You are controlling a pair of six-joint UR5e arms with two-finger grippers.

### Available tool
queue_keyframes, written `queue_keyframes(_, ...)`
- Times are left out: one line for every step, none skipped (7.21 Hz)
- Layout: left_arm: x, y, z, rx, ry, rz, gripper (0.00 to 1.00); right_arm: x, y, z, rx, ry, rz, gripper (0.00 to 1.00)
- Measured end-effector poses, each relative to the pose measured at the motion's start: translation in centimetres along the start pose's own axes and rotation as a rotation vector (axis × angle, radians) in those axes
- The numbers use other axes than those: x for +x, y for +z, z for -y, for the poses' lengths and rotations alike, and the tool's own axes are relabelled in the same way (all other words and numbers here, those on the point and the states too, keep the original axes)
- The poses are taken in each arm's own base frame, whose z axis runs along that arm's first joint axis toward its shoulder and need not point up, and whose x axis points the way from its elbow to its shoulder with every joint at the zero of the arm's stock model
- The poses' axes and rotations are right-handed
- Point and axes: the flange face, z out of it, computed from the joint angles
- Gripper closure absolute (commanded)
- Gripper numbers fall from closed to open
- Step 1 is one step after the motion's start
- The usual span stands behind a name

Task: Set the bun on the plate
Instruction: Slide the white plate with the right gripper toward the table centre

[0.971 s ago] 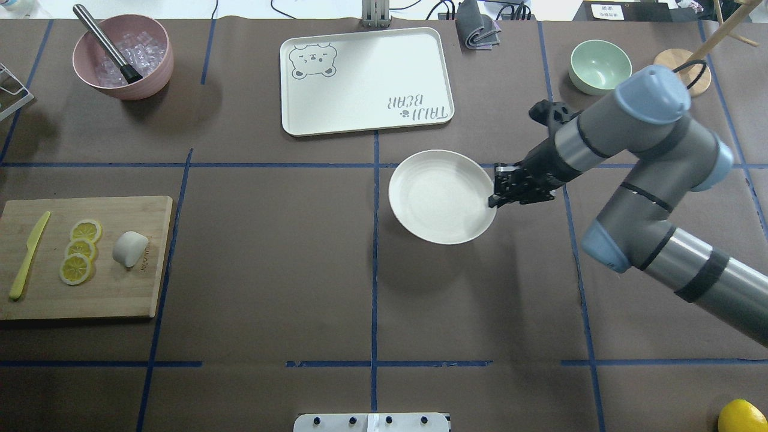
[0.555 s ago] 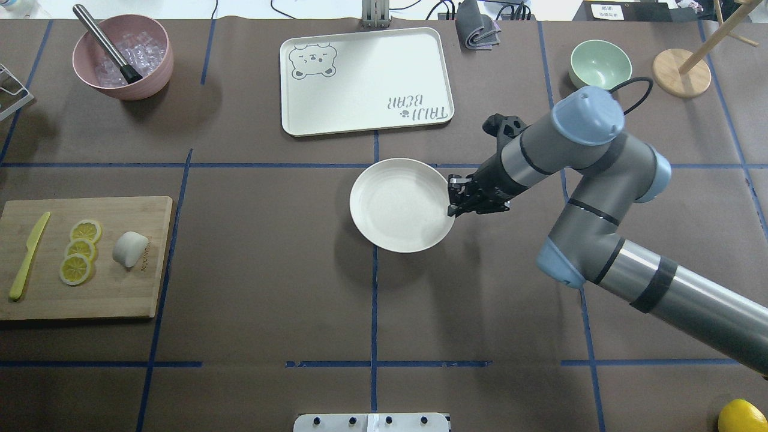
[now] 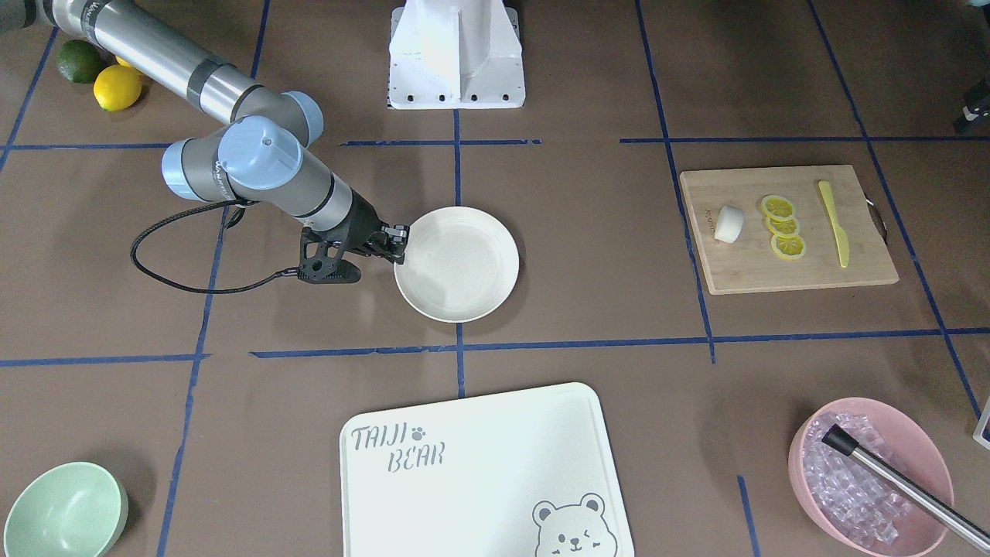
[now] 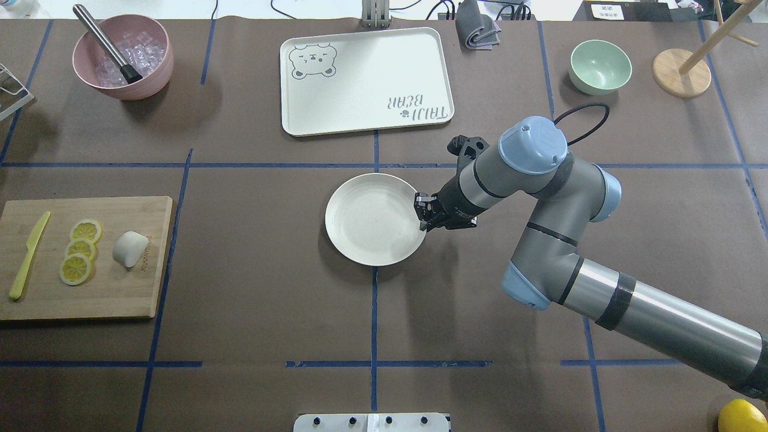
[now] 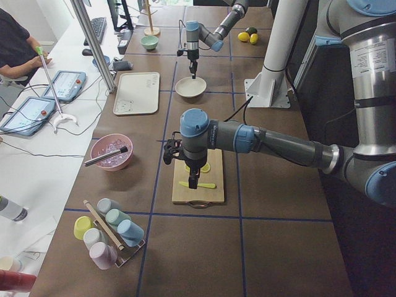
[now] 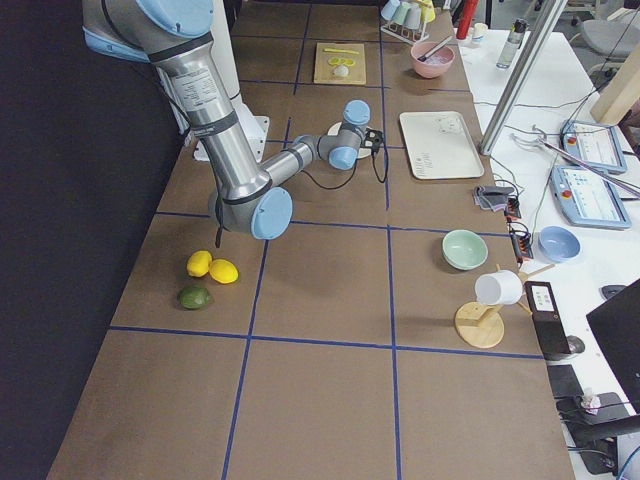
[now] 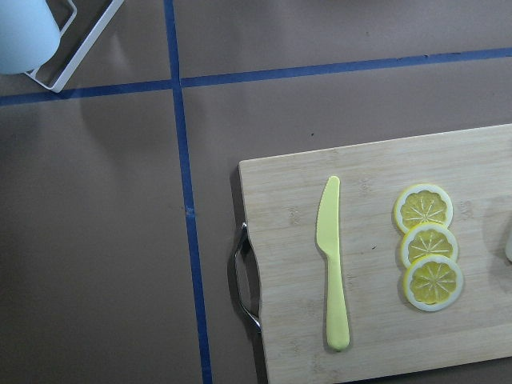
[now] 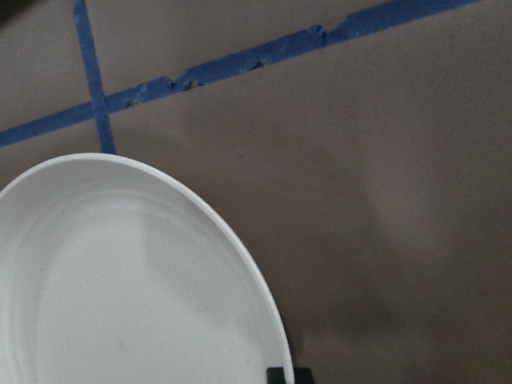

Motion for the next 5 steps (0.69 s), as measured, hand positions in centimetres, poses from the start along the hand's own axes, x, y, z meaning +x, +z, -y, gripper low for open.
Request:
queue_keyframes(0.0, 0.0, 0.0, 0.0, 0.001, 0.0, 0.0, 0.1, 0.1, 0.0, 0.0, 0.0, -0.002, 0.27)
queue_keyframes(0.0, 0.0, 0.0, 0.001, 0.002, -0.001, 0.0, 0.1, 0.1, 0.0, 0.0, 0.0, -0.003, 0.01)
queue_keyframes(0.1, -0.1, 0.1, 0.006, 0.008, -0.001, 0.0, 0.1, 0.1, 0.0, 0.002, 0.002, -0.006, 0.0)
queue_keyframes(0.2, -0.1, 0.1, 0.017, 0.018, -0.001, 0.0, 0.0, 0.0, 0.0, 0.004, 0.006, -0.012, 0.0)
queue_keyframes(0.2, -0.1, 0.1, 0.023, 0.024, -0.001, 0.0, -0.2, -1.0, 0.3, 0.009, 0.008, -0.007, 0.0)
